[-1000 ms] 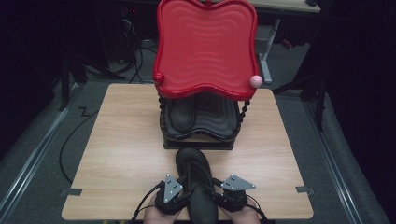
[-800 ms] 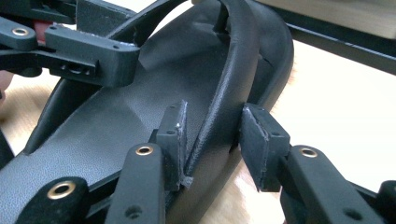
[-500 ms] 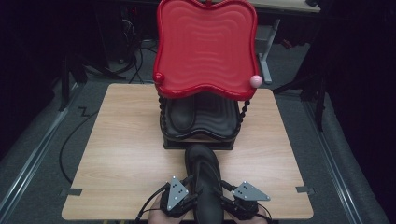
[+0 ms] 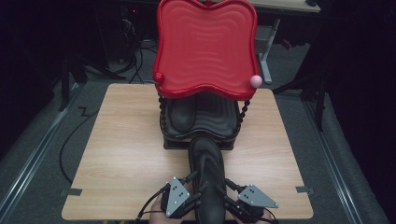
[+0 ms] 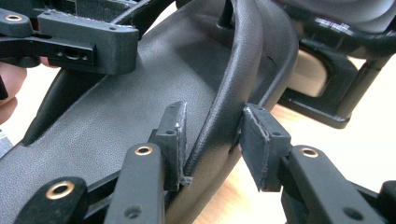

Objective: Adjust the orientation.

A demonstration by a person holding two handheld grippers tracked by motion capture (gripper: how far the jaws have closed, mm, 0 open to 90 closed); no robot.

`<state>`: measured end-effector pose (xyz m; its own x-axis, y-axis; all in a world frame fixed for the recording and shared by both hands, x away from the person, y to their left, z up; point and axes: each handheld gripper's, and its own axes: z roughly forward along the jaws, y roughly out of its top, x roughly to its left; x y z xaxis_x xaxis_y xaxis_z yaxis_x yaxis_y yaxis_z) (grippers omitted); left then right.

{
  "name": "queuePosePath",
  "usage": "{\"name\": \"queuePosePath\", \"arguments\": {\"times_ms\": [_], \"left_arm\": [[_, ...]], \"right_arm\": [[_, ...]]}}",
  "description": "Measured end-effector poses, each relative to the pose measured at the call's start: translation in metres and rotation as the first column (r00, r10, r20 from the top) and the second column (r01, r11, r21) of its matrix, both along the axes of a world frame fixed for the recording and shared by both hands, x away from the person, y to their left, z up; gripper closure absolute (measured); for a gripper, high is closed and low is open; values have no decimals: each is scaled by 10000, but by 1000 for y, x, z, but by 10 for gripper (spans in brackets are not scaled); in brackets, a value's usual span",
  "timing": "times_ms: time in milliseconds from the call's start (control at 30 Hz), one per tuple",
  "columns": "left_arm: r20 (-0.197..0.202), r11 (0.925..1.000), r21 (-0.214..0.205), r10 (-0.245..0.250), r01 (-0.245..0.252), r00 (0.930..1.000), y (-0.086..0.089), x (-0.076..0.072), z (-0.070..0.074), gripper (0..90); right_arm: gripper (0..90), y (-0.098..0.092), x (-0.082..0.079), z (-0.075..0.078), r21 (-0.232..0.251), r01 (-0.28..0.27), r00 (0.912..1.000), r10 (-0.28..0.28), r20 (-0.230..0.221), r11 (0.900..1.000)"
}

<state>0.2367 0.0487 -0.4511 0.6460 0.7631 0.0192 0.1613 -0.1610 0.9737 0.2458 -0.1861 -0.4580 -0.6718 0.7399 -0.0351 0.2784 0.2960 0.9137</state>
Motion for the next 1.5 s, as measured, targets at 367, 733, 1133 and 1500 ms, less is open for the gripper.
{"name": "queuePosePath", "arguments": {"times_ms": [367, 733, 1133, 1500], "left_arm": [[323, 10000, -21, -78, 79, 9994, -4, 16, 9, 535], [775, 9993, 356, -143, 116, 9969, -19, 54, 26, 560], [528, 9932, 241, 1128, -1142, 9922, -15, 117, 20, 642], [550, 9798, 253, 1970, -1986, 9789, -16, 131, 25, 643]], "right_arm": [[617, -3, 7, 13, 135, 358, 9981, -365, 503, 9993], [618, -11, 34, 26, 62, 1001, 9912, -1003, 864, 9950], [639, 9, 90, 35, -82, 1672, 9774, -1647, 1324, 9859], [642, 19, 118, 49, 98, 1898, 9756, -1897, 1101, 9818]]}}
